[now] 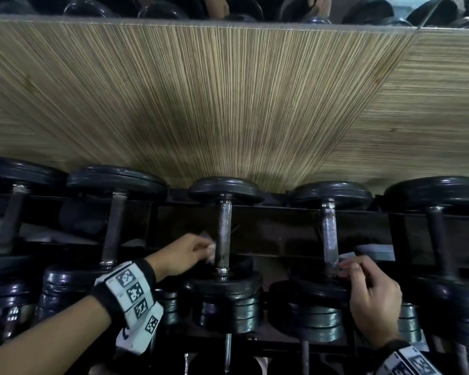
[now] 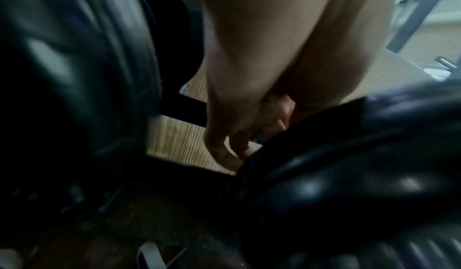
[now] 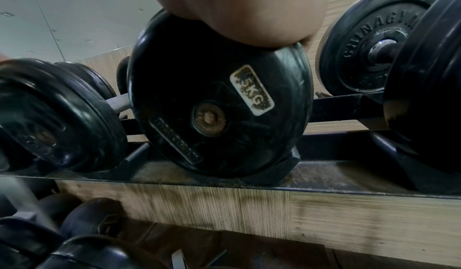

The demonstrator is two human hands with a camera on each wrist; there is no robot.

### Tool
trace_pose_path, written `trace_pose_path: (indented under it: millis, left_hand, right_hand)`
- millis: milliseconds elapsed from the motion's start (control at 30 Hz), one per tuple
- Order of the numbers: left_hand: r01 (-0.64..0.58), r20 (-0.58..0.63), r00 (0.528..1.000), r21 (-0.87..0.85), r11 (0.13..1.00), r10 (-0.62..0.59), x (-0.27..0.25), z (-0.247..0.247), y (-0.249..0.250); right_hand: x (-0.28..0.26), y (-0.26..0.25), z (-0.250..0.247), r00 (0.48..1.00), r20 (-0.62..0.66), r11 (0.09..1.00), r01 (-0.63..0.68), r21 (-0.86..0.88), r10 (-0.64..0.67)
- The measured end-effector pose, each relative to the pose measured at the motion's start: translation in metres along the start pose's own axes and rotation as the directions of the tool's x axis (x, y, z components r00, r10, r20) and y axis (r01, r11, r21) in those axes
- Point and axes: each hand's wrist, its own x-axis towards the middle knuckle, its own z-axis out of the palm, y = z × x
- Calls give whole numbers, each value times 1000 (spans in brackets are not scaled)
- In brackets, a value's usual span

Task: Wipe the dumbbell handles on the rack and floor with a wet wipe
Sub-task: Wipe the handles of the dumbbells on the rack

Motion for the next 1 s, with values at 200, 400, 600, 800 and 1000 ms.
trace_pose_path:
  millis: [200,400,600,800,1000]
  left_hand:
    - [-112,-245,968,-206,972,60,37,-24,32]
    - [-17,50,998,-149,989,25,8,-5,-1]
    - [-19,-6,1000,-249,968,18,13,-8,5]
    - [-17,-163,986,-333,943,-40,43,-29,22]
    - [-20,-167,986,-192,981,-12,20,-23,13]
  right_hand:
    - [0,2,1,1000,-14,1000,13,3,-12]
    - [0,4,2,1000,-12,1000,-7,-4,7]
    - [-1,1,2,1000,-17,1000,1,4,-1]
    - [-1,2,2,999,-33,1000,10,25,-10]
    - [-1,1,3,999,-39,1000,-7,22,8]
